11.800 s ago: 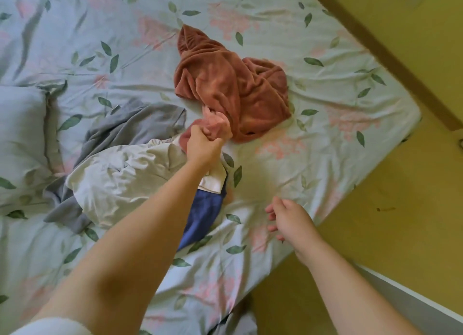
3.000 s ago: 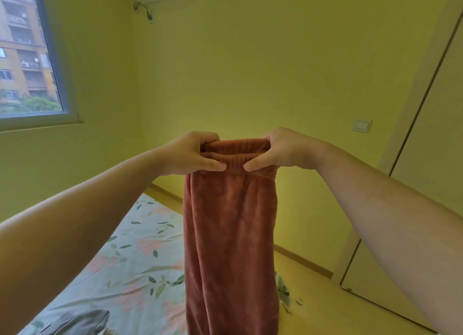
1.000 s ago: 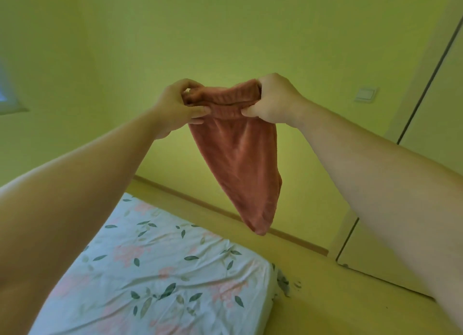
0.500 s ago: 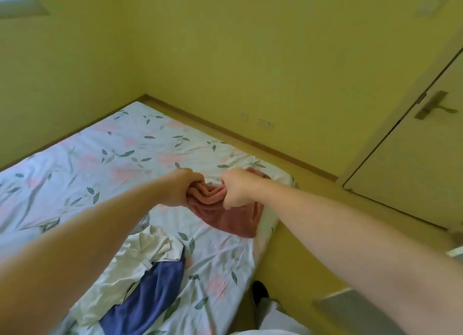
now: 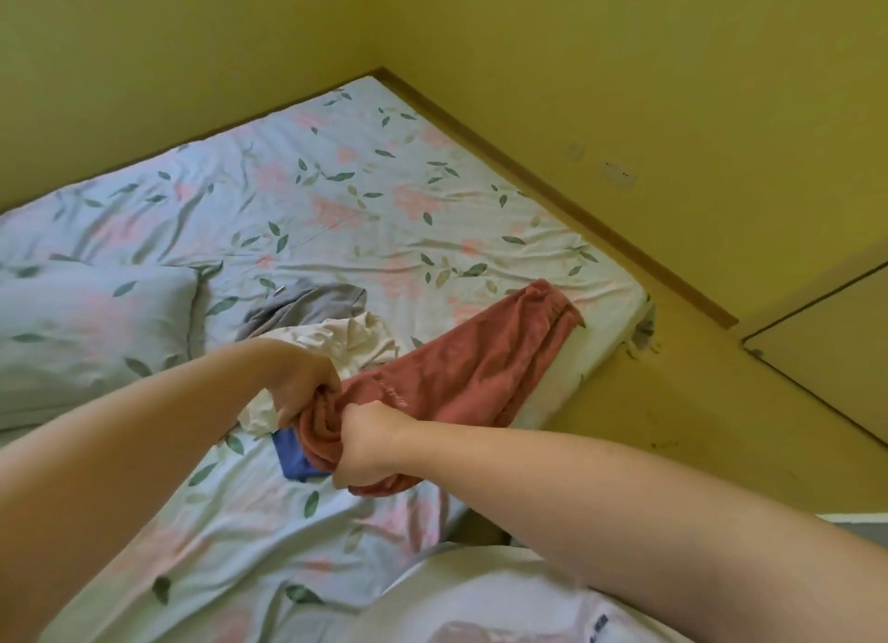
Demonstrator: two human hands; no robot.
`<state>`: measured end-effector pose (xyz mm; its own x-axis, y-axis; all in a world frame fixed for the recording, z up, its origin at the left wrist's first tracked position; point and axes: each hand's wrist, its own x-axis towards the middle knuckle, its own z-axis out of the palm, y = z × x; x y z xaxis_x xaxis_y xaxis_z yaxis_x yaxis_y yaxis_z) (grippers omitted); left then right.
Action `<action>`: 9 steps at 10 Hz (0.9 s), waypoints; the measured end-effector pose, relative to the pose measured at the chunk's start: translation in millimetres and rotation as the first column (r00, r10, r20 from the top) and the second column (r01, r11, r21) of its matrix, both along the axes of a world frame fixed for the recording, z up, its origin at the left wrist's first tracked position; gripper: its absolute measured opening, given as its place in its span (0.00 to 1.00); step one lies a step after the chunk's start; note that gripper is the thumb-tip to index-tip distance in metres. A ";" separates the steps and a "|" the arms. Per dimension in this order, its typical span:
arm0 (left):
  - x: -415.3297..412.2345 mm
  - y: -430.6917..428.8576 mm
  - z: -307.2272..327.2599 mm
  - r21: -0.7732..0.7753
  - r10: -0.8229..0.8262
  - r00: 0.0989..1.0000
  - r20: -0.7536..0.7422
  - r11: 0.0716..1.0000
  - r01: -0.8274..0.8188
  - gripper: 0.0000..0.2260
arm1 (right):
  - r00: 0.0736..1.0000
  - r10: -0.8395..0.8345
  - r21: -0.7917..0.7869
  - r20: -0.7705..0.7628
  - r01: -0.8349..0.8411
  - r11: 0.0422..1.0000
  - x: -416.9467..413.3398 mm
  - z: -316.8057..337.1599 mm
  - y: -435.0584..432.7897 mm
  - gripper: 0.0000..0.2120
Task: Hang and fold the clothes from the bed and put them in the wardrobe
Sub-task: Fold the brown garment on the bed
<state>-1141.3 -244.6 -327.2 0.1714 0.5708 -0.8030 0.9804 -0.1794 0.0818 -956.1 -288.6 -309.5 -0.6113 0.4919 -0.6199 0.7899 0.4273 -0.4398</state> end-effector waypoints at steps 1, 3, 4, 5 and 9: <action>-8.4 -17.1 0.7 -0.104 0.004 1.000 -0.001 0.995 -0.004 0.15 | 1.000 0.015 -0.065 -0.027 -0.017 0.998 -16.4 -9.0 -13.0 0.09; -20.8 -70.7 -30.7 -0.011 0.322 0.947 0.015 0.947 -0.322 0.10 | 0.999 0.016 -0.231 -0.037 -0.024 0.973 -22.4 -40.2 -33.2 0.12; -23.2 -99.1 -64.3 -0.067 0.370 0.926 -0.081 0.925 -0.375 0.09 | 1.000 0.004 -0.333 0.029 0.006 0.943 -11.7 -53.2 -36.6 0.15; -12.8 -132.4 -112.0 -0.134 0.452 0.882 -0.135 0.873 -0.469 0.15 | 0.995 0.035 -0.291 0.093 -0.006 0.957 11.6 -67.5 -24.3 0.14; 174.7 -40.4 -175.5 -0.127 0.262 0.965 0.014 0.958 -0.258 0.18 | 0.724 -0.607 -0.222 0.326 0.683 0.695 184.1 -162.3 155.7 0.11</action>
